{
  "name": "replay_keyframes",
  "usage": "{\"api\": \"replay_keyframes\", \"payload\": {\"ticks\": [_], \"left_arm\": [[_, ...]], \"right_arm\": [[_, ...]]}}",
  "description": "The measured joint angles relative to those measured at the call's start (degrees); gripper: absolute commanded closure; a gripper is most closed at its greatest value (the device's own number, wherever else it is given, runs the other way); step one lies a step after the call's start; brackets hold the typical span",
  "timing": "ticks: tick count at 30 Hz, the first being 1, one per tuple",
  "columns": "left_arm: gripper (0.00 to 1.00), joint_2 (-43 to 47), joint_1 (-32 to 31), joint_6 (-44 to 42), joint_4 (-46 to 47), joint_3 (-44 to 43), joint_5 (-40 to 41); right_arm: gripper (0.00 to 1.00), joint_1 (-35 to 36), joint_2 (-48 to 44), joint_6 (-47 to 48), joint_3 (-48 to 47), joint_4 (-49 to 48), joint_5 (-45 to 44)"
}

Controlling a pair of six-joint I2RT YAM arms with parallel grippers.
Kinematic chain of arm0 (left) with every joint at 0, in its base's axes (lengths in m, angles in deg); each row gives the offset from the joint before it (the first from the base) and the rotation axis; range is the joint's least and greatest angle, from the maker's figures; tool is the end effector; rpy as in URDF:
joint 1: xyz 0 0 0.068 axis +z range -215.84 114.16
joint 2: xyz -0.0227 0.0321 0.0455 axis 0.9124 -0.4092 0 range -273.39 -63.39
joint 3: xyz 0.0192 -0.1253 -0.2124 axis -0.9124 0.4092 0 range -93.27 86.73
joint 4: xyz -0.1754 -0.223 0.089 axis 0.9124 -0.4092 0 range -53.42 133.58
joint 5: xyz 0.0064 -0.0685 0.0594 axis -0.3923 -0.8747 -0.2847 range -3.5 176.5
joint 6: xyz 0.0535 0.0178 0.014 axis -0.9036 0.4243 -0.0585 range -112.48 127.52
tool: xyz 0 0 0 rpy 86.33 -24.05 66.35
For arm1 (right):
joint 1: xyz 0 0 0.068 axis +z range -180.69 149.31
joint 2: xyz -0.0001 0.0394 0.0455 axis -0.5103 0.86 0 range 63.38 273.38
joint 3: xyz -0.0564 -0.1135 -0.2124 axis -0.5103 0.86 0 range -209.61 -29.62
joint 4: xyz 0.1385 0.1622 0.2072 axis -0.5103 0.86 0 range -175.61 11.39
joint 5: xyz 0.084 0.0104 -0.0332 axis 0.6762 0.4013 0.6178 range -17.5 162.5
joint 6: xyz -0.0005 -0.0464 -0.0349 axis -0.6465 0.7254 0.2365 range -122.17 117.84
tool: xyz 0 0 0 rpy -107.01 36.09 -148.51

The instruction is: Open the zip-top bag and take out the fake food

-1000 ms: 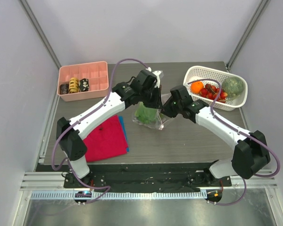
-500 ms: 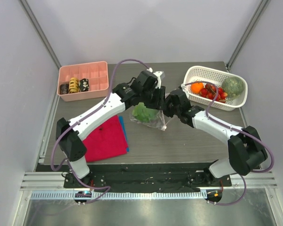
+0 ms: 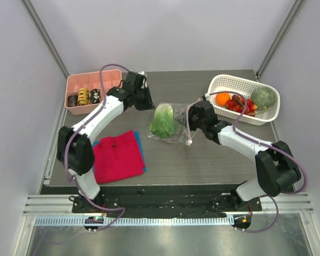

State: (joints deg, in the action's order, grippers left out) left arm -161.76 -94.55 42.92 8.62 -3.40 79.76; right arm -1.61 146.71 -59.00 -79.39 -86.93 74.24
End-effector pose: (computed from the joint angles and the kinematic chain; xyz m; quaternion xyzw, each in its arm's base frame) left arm 0.3725 -0.2095 0.2884 -0.0301 0.9160 -0.2562 0.3074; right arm 0.3133 0.1757 0.1814 0.2029 0.8517 0.3388 0.3444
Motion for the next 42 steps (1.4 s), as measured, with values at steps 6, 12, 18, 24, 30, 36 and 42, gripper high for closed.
{"api": "replay_keyframes", "payload": {"ticks": [6,12,18,24,30,36,42], "left_arm": [[0.86,-15.89,1.9,-1.36,-0.17,-5.44,1.16],[0.86,-24.33,2.67,-1.53,-0.42,-12.9,0.33],[0.87,-25.73,2.95,-1.18,0.94,-14.01,-2.4],[0.87,-27.41,3.04,-1.22,1.25,-14.03,-3.45],[0.87,-28.02,3.34,-1.33,1.11,-14.51,-4.61],[0.88,-28.06,3.37,-1.33,1.81,-13.9,-5.44],[0.88,-27.76,3.41,-1.31,4.04,-11.54,-6.29]], "right_arm": [[0.54,-0.66,2.27,1.03,0.0,-0.94,2.34],[0.43,-1.42,4.22,2.36,-0.09,-1.42,4.02],[0.36,-2.1,7.91,3.8,-0.9,-2.49,5.25],[0.33,-2.71,12.83,4.7,-3.48,-5.35,6.51],[0.31,-3.08,17.59,4.92,-6.75,-9.07,7.54],[0.3,-3.08,21.49,5.4,-8.17,-13.97,8.24],[0.63,-3.06,24.28,5.86,-10.12,-16.04,8.24]]}}
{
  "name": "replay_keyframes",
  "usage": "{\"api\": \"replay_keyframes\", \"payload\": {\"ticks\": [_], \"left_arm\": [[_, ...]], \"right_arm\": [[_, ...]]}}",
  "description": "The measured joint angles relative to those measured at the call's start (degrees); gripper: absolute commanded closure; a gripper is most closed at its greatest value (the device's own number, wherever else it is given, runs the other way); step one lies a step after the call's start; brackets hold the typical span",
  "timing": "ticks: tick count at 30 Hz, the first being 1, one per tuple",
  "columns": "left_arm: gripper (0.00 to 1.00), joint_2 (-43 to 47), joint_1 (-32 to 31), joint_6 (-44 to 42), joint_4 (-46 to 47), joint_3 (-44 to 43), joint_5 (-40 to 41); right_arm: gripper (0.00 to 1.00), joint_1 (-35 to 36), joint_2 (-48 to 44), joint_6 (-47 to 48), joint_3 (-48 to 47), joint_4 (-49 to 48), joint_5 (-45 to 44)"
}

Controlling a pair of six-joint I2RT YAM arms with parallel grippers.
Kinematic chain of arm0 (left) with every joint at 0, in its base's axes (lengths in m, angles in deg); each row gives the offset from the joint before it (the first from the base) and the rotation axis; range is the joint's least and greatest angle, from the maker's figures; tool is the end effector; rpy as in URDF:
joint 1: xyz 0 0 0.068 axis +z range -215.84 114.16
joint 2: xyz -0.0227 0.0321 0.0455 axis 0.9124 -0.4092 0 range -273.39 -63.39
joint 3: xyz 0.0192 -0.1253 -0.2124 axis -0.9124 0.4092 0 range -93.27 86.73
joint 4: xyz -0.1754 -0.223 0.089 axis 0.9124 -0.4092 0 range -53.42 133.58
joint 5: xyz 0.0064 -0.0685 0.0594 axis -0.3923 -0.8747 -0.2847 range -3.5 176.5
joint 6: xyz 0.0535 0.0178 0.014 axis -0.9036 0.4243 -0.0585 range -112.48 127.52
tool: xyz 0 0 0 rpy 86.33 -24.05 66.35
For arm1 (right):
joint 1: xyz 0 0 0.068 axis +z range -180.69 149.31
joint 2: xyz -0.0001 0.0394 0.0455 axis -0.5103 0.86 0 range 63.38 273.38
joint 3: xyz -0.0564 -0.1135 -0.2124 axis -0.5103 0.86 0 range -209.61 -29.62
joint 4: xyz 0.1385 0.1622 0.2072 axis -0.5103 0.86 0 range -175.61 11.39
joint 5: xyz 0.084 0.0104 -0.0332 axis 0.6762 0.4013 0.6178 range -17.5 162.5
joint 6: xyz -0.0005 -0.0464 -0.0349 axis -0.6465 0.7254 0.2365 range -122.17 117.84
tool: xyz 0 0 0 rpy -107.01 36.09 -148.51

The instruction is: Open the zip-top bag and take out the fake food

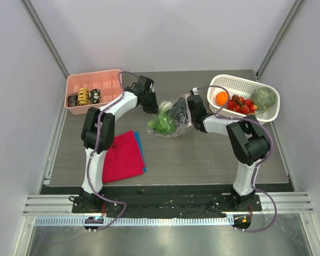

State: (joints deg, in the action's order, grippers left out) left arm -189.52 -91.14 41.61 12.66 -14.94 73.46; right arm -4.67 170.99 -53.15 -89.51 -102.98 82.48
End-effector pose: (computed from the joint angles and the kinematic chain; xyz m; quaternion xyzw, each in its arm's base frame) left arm 0.4549 -0.2254 0.1485 -0.0390 0.9483 -0.2407 0.2031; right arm 0.3796 0.1933 0.1129 0.1446 0.8532 0.3675 0.3408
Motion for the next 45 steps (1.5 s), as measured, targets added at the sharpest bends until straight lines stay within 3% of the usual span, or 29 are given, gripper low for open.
{"api": "replay_keyframes", "payload": {"ticks": [3,6,15,22,26,31,36,45], "left_arm": [[0.87,0.74,0.0,0.0,1.14,1.64,-0.28],[0.79,1.07,0.07,-0.02,1.09,2.19,-0.48],[0.43,7.19,4.33,-1.14,-1.75,8.04,-5.77],[0.41,16.02,7.23,1.46,-1.49,18.78,-13.88],[0.34,19.78,7.15,3.87,1.9,25.88,-17.14],[0.39,20.55,6.99,8.02,11.39,32.52,-22.95],[0.41,17.92,6.97,8.74,17.53,33.09,-27.8],[0.35,17.86,6.6,5.4,17.92,34.18,-29.24]], "right_arm": [[0.9,0.0,0.07,0.31,-0.13,-1.07,0.0],[0.99,-0.04,0.07,0.04,-0.13,-0.59,-0.09],[0.99,-2.25,-4.98,-0.22,-0.22,7.06,3.67],[0.99,-7.39,-8.57,-0.33,1.6,8.66,9.88],[0.99,-9.14,-8.57,-0.87,3.5,9.01,12.87],[0.99,-9.22,-8.92,-1.77,4.0,9.29,16.7],[0.99,-10.08,-11.26,-1.95,4.92,9.31,19.19],[0.99,-14.36,-12.09,-4.81,5.79,8.55,22.16]]}}
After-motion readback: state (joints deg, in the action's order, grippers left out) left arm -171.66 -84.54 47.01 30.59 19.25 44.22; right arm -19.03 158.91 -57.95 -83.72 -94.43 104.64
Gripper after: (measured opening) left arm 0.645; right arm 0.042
